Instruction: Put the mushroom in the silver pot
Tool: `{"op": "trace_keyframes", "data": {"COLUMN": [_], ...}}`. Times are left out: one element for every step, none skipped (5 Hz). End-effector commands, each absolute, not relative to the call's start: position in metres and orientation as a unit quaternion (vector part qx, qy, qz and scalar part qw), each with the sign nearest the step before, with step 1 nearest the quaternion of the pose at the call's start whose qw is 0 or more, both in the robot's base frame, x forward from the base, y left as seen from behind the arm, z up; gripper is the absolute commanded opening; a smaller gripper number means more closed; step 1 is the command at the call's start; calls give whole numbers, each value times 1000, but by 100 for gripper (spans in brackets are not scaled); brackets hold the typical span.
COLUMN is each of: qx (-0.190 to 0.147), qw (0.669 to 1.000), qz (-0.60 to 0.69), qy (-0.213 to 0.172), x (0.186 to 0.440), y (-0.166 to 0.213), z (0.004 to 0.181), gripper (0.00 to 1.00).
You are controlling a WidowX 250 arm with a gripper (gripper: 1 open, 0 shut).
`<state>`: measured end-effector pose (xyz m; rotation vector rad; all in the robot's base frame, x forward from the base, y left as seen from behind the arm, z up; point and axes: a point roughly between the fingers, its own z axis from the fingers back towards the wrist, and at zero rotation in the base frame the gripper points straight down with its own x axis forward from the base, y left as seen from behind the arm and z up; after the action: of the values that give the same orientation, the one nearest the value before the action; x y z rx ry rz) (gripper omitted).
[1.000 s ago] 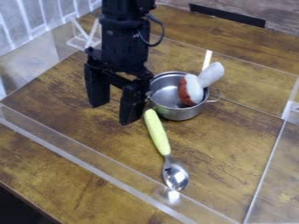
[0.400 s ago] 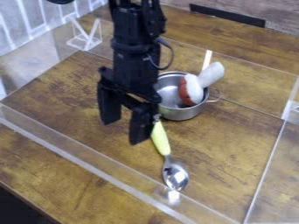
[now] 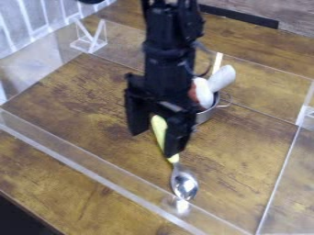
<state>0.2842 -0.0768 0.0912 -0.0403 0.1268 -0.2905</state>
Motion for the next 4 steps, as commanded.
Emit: {"op": "trace_keyframes", "data": {"qx": [-29, -31, -32, -32], "qw": [988, 990, 992, 990], "qz": [-149, -136, -119, -132], "qy": [31, 28, 28, 32], "x": [288, 289, 287, 284], "y": [-102, -109, -111, -113], "z": [107, 100, 86, 76], "gripper": [100, 100, 100, 100]}}
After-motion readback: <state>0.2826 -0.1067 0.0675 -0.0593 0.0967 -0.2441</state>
